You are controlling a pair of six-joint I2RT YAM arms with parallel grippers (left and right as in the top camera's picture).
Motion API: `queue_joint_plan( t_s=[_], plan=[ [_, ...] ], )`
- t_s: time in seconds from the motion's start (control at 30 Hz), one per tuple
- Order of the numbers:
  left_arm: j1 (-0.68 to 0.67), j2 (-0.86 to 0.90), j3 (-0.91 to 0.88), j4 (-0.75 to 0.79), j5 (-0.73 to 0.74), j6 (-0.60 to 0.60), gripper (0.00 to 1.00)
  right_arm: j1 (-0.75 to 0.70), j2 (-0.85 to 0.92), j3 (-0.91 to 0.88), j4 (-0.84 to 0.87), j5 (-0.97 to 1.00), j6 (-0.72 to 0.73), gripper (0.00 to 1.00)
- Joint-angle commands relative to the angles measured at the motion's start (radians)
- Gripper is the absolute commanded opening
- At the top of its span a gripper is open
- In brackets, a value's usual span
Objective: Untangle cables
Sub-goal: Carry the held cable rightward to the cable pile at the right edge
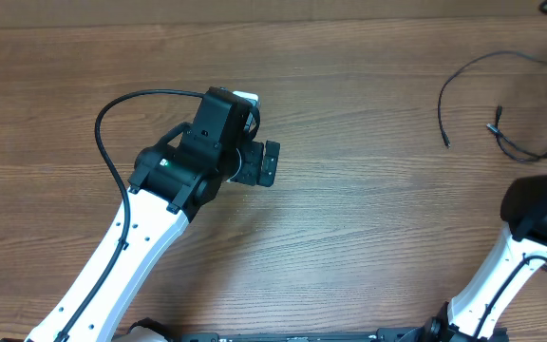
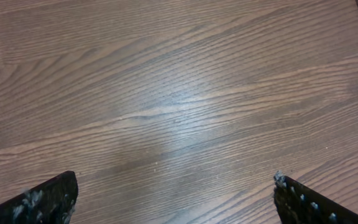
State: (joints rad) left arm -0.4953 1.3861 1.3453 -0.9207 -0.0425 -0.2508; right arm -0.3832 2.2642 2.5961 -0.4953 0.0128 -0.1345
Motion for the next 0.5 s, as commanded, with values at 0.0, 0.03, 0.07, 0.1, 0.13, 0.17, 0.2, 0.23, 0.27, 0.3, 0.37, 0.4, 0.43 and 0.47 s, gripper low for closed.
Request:
queue_joint_plan(
  t_s=[0.0, 0.03, 0.07, 0.1, 0.13, 0.17, 0.2, 0.23, 0.27, 0.3, 0.37, 0.4, 0.43, 0.47],
  plan=[
    [0.004, 0.000, 0.013, 0.001, -0.010, 0.015, 1.00, 0.026, 0.053, -0.011, -0.026, -0.126, -0.011, 0.04],
    [0.004, 0.000, 0.013, 0.001, -0.010, 0.015, 1.00, 0.031, 0.058, -0.012, -0.042, -0.158, -0.026, 0.04],
    [0.004, 0.000, 0.013, 0.001, -0.010, 0.015, 0.99, 0.041, 0.066, -0.016, -0.056, -0.187, -0.048, 0.04],
    [0.004, 0.000, 0.013, 0.001, -0.010, 0.015, 1.00, 0.049, 0.069, -0.021, -0.069, -0.203, -0.063, 0.04],
    [0.004, 0.000, 0.013, 0.001, -0.010, 0.015, 0.99, 0.058, 0.072, -0.028, -0.082, -0.206, -0.078, 0.04],
    [0.004, 0.000, 0.013, 0.001, -0.010, 0.015, 1.00, 0.071, 0.076, -0.043, -0.096, -0.206, -0.096, 0.04],
    [0.004, 0.000, 0.013, 0.001, -0.010, 0.015, 1.00, 0.081, 0.076, -0.058, -0.110, -0.206, -0.114, 0.04],
    [0.004, 0.000, 0.013, 0.001, -0.010, 0.015, 1.00, 0.090, 0.077, -0.071, -0.124, -0.206, -0.135, 0.04],
    [0.004, 0.000, 0.013, 0.001, -0.010, 0.015, 1.00, 0.099, 0.079, -0.085, -0.139, -0.206, -0.157, 0.04],
    [0.004, 0.000, 0.013, 0.001, -0.010, 0.015, 1.00, 0.109, 0.082, -0.098, -0.151, -0.206, -0.178, 0.04],
    [0.004, 0.000, 0.013, 0.001, -0.010, 0.015, 1.00, 0.130, 0.085, -0.136, -0.183, -0.206, -0.229, 0.04],
    [0.004, 0.000, 0.013, 0.001, -0.010, 0.015, 1.00, 0.138, 0.086, -0.150, -0.195, -0.206, -0.245, 0.04],
    [0.004, 0.000, 0.013, 0.001, -0.010, 0.015, 1.00, 0.147, 0.087, -0.167, -0.204, -0.206, -0.262, 0.04],
    [0.004, 0.000, 0.013, 0.001, -0.010, 0.015, 1.00, 0.156, 0.087, -0.187, -0.212, -0.205, -0.269, 0.04]
  ],
)
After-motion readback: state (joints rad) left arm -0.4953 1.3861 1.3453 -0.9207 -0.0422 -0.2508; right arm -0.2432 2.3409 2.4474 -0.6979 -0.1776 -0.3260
